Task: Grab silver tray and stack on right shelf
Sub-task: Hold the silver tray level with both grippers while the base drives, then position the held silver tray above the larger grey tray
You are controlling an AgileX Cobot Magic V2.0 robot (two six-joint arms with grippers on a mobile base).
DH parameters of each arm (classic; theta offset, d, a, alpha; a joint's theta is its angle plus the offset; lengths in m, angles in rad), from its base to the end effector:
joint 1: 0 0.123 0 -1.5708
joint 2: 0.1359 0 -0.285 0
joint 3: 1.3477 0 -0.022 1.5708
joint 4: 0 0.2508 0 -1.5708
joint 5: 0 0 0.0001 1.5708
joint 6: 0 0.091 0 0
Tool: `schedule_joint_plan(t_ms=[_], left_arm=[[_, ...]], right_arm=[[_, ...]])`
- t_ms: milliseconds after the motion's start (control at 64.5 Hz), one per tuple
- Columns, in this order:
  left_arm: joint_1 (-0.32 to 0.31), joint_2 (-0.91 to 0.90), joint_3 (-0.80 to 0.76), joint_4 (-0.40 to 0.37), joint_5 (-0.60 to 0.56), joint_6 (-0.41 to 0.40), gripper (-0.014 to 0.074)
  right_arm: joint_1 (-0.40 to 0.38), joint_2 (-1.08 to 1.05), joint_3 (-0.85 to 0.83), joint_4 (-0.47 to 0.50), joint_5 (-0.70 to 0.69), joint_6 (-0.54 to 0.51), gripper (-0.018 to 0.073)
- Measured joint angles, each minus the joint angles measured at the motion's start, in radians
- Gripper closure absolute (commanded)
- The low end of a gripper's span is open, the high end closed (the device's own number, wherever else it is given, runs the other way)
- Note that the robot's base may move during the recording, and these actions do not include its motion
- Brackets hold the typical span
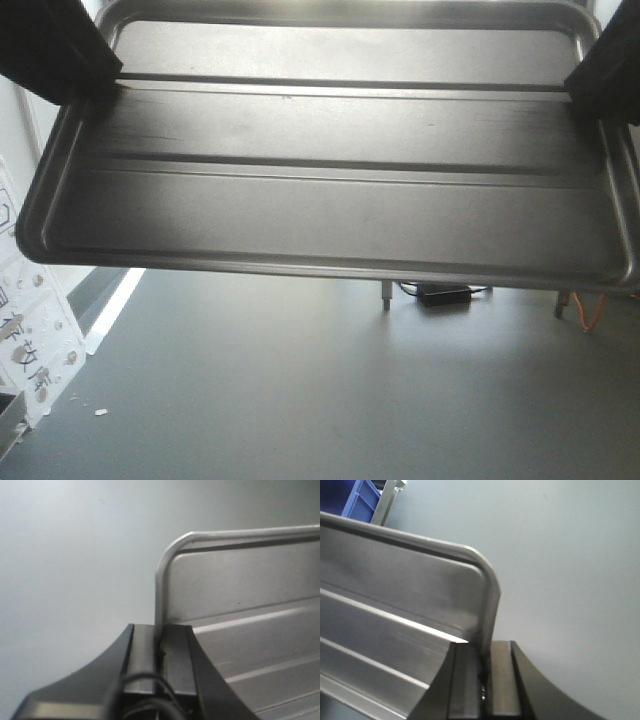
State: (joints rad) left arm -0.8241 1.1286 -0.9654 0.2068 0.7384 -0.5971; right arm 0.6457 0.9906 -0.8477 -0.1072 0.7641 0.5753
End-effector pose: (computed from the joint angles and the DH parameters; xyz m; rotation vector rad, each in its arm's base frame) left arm 0.1643 -0.1590 0.3327 0.3898 2.3784 -0.4408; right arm 0.1567 0.1097 0.3221 -0.1442 2.4286 0.4452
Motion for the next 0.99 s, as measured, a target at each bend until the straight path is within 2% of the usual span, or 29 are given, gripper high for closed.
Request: schedule_joint_plan(t_ms=[993], left_arm=[[0.0,0.002,0.0,0.0,-0.001,0.0,0.0689]], right_arm=[[0.0,0.0,0.0,-0.002,0.002,0.0,0.0503]])
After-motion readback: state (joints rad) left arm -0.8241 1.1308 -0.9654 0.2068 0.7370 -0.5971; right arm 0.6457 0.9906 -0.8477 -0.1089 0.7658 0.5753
